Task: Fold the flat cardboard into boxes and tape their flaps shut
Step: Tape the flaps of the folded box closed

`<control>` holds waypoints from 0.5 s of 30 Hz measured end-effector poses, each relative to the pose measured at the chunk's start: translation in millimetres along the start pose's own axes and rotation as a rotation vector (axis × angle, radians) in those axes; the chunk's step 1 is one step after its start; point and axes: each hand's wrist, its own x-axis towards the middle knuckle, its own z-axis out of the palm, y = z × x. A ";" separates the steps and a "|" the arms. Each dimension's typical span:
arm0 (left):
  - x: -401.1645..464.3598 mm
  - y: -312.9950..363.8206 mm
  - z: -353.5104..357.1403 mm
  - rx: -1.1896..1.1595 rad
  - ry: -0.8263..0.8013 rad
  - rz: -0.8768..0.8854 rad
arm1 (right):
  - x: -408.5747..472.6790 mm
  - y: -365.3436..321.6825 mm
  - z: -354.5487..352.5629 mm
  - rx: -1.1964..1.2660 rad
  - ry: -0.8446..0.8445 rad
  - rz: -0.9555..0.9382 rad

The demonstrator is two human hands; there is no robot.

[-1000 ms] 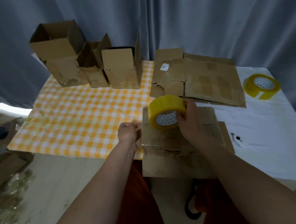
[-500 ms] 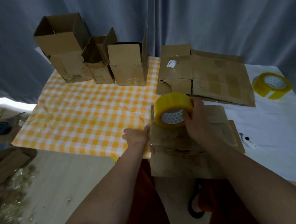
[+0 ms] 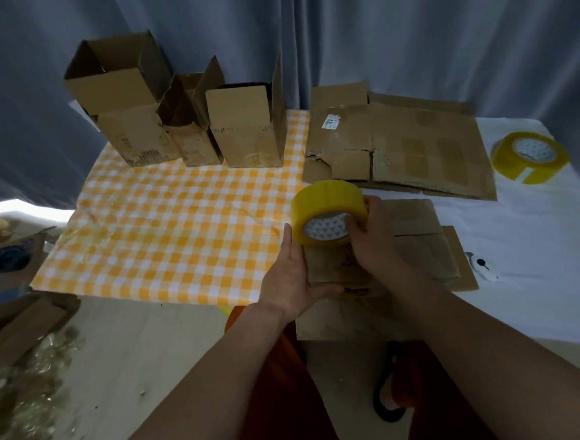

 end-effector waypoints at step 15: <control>-0.4 17.0 -3.4 0.555 -0.103 -0.176 | 5.4 20.0 -84.0 -0.437 0.221 -0.141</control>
